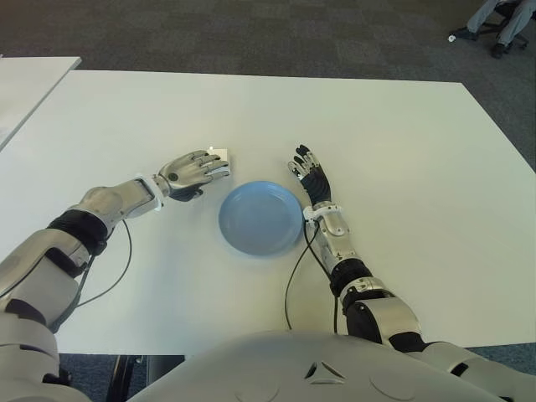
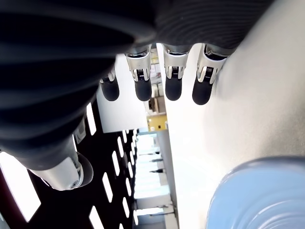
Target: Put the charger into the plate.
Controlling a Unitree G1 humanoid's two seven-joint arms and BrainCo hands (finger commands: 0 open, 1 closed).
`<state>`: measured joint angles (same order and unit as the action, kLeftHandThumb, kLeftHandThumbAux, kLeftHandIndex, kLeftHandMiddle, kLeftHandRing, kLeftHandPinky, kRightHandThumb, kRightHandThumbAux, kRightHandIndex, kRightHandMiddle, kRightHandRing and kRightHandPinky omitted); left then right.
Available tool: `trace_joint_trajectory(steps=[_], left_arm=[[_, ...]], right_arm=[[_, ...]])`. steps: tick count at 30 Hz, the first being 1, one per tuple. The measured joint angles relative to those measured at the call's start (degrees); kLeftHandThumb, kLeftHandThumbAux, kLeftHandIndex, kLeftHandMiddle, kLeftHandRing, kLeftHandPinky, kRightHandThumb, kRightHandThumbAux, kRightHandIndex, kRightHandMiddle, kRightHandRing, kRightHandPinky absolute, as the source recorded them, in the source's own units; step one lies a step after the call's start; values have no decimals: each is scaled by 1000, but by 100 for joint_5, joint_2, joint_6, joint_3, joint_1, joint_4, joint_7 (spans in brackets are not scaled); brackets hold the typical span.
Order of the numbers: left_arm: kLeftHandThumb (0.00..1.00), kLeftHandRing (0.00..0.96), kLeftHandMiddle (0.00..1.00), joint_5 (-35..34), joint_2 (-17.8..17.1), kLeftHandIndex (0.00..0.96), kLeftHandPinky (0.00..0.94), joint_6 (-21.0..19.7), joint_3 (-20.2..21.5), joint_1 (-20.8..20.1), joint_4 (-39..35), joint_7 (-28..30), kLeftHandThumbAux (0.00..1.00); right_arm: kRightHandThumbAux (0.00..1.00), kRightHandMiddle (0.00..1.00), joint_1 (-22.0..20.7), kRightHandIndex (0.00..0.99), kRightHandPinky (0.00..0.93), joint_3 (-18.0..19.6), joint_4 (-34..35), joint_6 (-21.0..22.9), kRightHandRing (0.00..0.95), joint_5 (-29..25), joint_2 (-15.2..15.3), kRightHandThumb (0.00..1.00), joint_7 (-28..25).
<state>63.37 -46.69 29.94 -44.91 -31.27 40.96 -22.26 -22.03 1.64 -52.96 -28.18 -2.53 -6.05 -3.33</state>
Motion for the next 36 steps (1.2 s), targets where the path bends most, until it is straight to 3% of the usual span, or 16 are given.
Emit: trace_joint_trajectory(steps=[8,16,36], left_arm=[[0,1,7,-692,-30,0,44,402,355,226,5,430,718],[0,6,9,-1666,-186,0,45,705,904,748,-280,1162,699],[0,31,26,-3001,-546,0,72,346,2243,2412,-2054,2502,664]], right_arm=[[640,96,9,57,72,28,8,2,69,-4,5,0,-20],[642,109,11,62,79,74,9,5,77,-15,4,0,-59],[695,116,14,57,98,197,-10,24,89,-28,2,9,-112]])
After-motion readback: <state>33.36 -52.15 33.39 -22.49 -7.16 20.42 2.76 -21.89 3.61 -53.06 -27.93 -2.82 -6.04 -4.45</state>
